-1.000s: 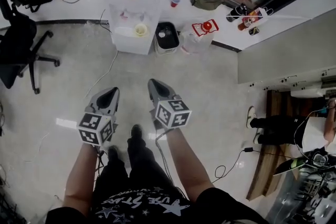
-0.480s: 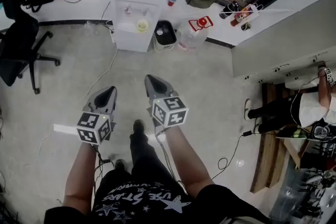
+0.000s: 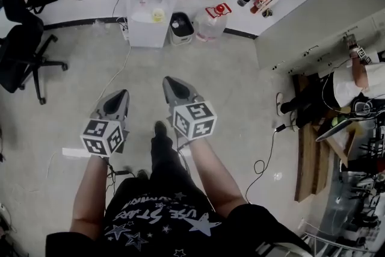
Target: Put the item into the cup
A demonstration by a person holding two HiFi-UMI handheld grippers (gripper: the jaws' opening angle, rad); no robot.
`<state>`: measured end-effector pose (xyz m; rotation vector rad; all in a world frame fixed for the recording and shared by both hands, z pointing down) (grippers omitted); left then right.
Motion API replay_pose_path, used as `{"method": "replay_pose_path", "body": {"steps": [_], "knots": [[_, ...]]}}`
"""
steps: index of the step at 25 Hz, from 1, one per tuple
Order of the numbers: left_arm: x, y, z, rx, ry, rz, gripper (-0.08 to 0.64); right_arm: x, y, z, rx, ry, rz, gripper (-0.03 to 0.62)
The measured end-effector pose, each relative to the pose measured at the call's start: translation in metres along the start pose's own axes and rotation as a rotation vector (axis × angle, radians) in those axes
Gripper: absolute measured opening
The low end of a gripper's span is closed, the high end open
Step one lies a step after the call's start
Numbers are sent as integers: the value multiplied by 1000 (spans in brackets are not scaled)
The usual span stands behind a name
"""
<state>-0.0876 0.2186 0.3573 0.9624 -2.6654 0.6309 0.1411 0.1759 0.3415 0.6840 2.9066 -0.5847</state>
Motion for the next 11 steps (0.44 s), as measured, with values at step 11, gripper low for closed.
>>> {"method": "replay_pose_path", "body": {"steps": [11], "knots": [[-62,90,-39,-14,-68,-35,3,69,91,-40,-6,25,-10,0]]}}
Point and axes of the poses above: the fingertips, and each gripper's own axes: y backward along the fingers, x to its left, z out of its top, the point moved 10 cm from there along y, backward along the fingers, and after that the axes turned 9 degrees about -z, right-handed, at the moved point
